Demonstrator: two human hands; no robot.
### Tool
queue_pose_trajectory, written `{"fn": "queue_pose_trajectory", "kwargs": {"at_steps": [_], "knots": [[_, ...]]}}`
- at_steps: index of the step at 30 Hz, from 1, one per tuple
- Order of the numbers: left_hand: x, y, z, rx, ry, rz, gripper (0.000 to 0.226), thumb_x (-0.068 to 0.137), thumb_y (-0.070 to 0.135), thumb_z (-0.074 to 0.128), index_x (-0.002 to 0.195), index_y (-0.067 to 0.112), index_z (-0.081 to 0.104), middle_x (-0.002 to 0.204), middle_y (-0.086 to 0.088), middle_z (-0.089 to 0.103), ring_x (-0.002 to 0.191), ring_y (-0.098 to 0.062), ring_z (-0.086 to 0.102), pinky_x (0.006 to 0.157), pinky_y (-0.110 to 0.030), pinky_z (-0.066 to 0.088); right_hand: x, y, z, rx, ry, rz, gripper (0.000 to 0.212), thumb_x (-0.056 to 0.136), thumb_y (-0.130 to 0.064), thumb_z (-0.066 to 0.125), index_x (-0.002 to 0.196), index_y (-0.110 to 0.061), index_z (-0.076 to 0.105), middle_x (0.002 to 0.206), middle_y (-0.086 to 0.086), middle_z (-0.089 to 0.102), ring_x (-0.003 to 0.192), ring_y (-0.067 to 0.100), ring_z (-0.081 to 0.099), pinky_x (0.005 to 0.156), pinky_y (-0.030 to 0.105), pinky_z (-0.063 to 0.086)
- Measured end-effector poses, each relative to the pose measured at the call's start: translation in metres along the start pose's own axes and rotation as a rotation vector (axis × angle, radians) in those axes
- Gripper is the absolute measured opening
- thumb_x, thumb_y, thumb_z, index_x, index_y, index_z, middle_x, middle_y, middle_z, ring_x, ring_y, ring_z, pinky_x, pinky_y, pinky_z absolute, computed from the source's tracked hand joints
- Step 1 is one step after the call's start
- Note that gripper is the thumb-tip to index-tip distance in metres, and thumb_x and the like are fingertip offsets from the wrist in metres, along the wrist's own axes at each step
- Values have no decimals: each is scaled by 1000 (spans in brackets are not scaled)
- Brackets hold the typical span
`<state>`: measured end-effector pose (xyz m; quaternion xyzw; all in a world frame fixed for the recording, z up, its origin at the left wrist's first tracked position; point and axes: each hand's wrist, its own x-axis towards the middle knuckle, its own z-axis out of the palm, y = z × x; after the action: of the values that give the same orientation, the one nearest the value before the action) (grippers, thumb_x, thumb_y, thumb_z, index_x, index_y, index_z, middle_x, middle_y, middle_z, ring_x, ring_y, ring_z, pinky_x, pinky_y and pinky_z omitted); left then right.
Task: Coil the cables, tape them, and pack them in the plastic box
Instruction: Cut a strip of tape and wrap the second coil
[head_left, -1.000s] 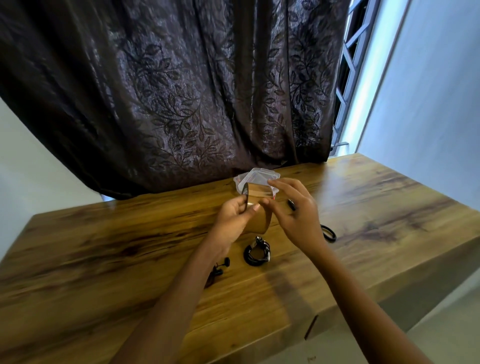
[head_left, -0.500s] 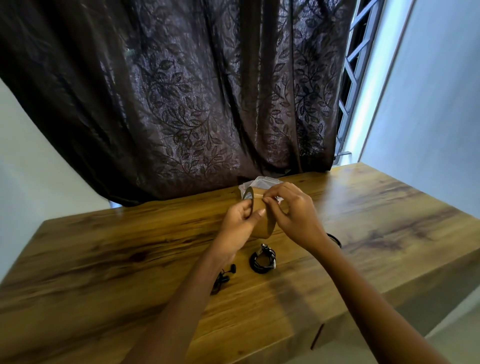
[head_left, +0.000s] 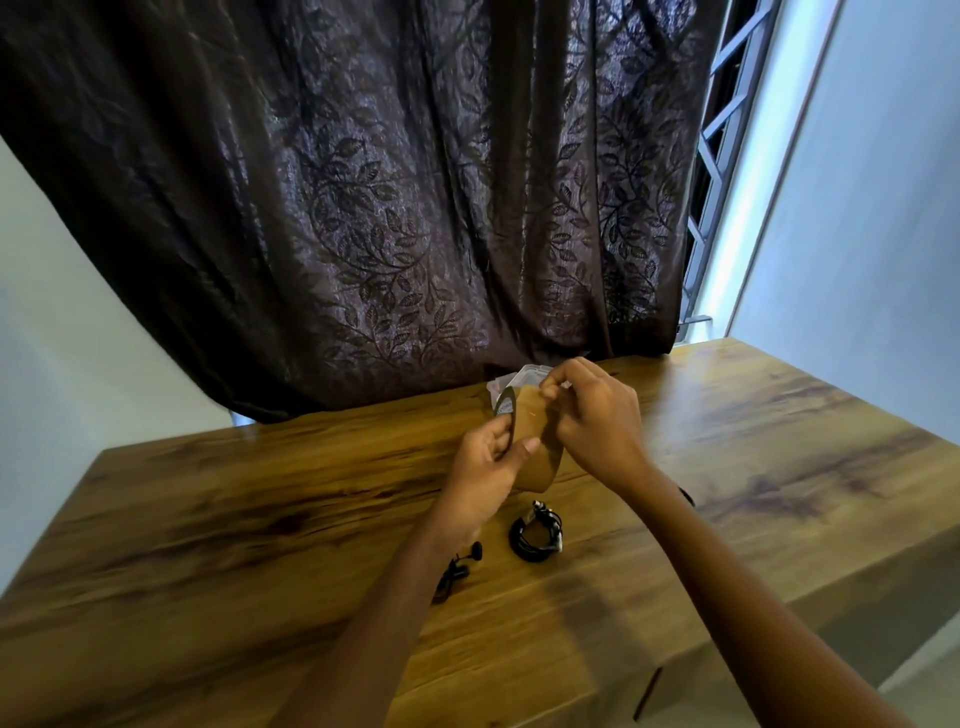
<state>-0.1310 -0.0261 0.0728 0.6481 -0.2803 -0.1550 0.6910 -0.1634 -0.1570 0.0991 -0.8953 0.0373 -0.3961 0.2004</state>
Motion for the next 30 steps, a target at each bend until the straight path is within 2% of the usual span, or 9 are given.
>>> {"fn": "queue_pose_trajectory", "kwargs": {"at_steps": [4,6,10,14,17,20,23,27,30], "knots": [[-6,-2,-1,24,-21,16,29,92,4,49,115,21,55,103,6,65,91,2,62,73,-10,49,10,2,-7,36,-112,37,11,83,-2,53,83,-10,60,81,-3,62,69,12,56,60,27,37],[-12,-7,-1,43,-29,10,28,92,5,51,110,25,55,103,11,65,92,6,62,76,-10,48,15,6,-12,88,-206,84,11,86,-7,54,81,-15,59,69,-9,59,58,3,54,54,16,37],[-15,-11,-1,42,52,-41,33,88,7,58,116,22,49,112,2,64,99,-2,61,75,-12,50,17,7,-18,208,-347,86,9,88,-15,58,79,-18,60,75,-6,64,66,11,63,63,27,50],[-5,0,-6,-4,67,-57,58,83,7,64,124,37,36,95,0,66,88,-10,64,71,-21,52,16,4,-21,183,-406,42,8,88,-15,60,80,-16,61,73,-20,57,70,1,59,60,15,45],[5,10,-8,43,3,-146,39,86,22,63,120,37,51,91,0,69,90,-16,65,86,-40,53,15,3,-21,202,-411,26,6,86,-13,62,80,-13,62,72,-21,55,70,-5,53,62,16,41],[4,13,-7,68,-28,-182,18,87,34,60,104,39,59,98,9,67,91,-6,63,72,-23,51,15,3,-23,217,-419,8,7,85,-14,62,81,-9,63,73,-17,57,72,-2,54,64,19,42],[5,10,-5,114,59,-176,30,86,42,59,115,36,58,105,5,57,94,-8,57,62,-17,43,16,2,-26,223,-434,-20,6,86,-14,62,83,-9,64,73,-16,58,72,-1,56,67,20,45],[7,14,-3,106,99,-121,13,86,38,61,88,50,65,123,-4,51,108,-22,58,73,-31,53,18,1,-24,206,-441,-42,5,87,-12,61,83,-13,64,73,-19,55,72,-6,53,68,16,43],[8,15,-1,43,107,-104,11,88,29,60,85,35,68,102,1,67,99,-21,63,85,-43,52,19,4,-22,247,-434,-8,5,87,-13,61,82,-13,63,75,-18,56,73,-3,54,70,22,47]]}}
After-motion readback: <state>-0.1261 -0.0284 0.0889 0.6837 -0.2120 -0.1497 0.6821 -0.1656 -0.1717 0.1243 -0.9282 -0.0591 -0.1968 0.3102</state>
